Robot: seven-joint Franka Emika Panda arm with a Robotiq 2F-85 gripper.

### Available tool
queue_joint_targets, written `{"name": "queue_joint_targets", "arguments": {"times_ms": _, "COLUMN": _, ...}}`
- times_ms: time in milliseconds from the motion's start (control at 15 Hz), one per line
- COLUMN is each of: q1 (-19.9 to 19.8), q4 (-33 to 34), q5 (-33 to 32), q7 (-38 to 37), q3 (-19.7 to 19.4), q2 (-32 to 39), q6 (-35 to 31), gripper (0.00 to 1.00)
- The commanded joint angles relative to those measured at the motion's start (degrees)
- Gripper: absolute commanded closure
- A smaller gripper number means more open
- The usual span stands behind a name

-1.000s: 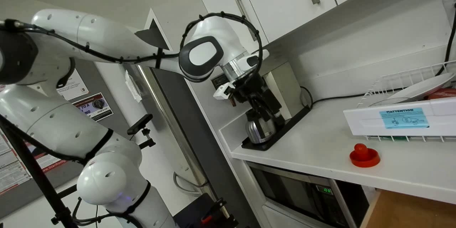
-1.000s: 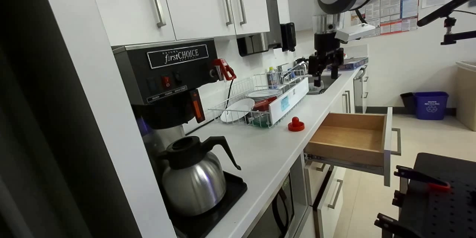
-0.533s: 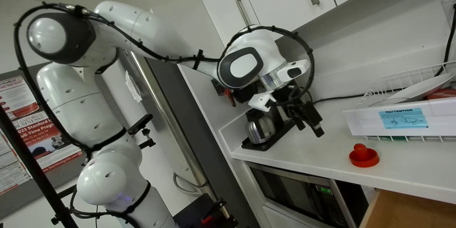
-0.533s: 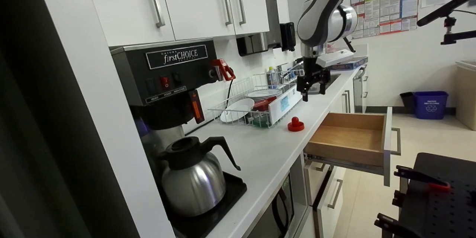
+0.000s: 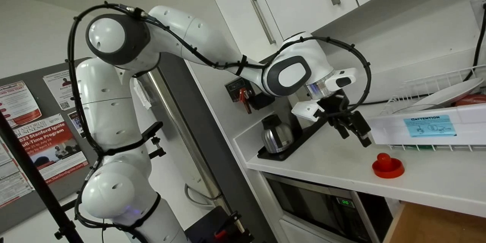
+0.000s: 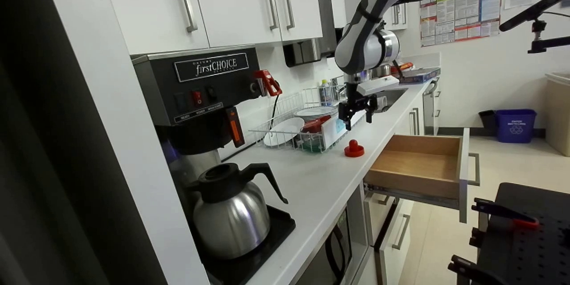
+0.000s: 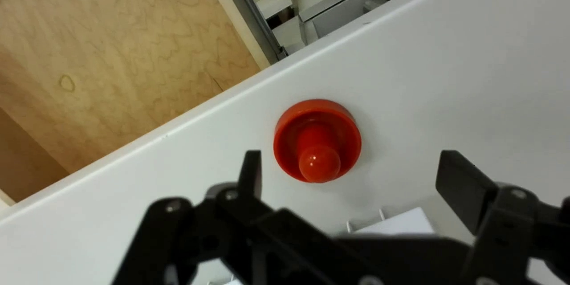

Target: Move the red object to the right

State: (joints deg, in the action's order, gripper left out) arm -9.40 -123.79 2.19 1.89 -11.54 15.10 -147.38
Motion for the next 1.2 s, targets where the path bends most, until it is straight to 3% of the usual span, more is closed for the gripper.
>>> {"name": "queue_joint_targets", "arguments": {"times_ms": 0, "q1": -0.66, "q4": 0.08, "q5": -0.33, "q7": -0.27, "q3": 0.68, "q2": -0.15, "q6": 0.09, "gripper": 0.0}}
{"name": "queue_joint_targets", "arguments": {"times_ms": 1133, "q1": -2.24, "q4": 7.87, "q5": 0.35, "q7": -0.99, "q3": 1.19, "q2": 12.14, "q6": -6.99, "gripper": 0.0}}
